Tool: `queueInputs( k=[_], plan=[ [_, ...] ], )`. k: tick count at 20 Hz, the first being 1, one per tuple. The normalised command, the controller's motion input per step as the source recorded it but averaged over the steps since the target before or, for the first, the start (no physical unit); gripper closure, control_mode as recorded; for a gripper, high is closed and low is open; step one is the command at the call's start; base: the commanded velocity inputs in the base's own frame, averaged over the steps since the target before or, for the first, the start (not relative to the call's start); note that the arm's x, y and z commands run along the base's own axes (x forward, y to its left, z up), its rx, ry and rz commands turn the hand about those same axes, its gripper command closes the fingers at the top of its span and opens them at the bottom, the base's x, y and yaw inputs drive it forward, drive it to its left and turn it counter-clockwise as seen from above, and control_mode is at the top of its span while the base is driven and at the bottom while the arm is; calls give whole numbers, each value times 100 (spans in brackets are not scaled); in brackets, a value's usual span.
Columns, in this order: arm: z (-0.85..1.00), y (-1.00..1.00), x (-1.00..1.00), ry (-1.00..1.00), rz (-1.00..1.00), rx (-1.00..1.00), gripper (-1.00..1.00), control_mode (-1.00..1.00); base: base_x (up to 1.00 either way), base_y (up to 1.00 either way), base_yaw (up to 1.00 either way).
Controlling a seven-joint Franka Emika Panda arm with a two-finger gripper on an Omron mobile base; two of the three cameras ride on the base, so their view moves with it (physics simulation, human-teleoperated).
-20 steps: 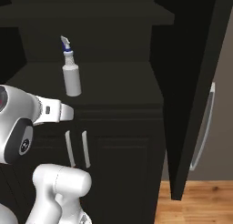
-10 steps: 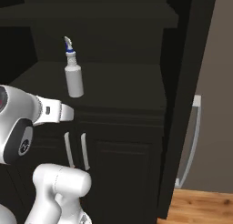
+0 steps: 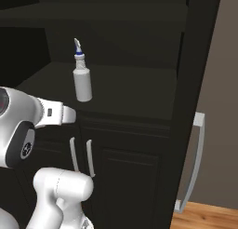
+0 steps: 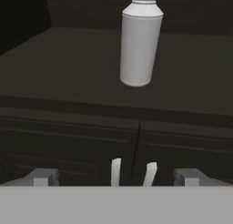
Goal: Grab the spray bottle from the cabinet, then place it next to the cutting board for sanitizing. Then grab the dish brush from the countertop next to the sink and place it next to the cutting board.
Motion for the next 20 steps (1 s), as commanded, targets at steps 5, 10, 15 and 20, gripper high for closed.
queueInputs(
  k=[5,10,15,20],
  plan=[
    [3,0,0,-30,0,3,-100,-100,0,0,0],
    [10,0,1,-42,0,10,-100,-100,0,0,0],
    [13,0,12,-28,0,9,-100,-100,0,0,0],
    [15,0,18,-21,0,6,-100,-100,0,0,0]
  ],
)
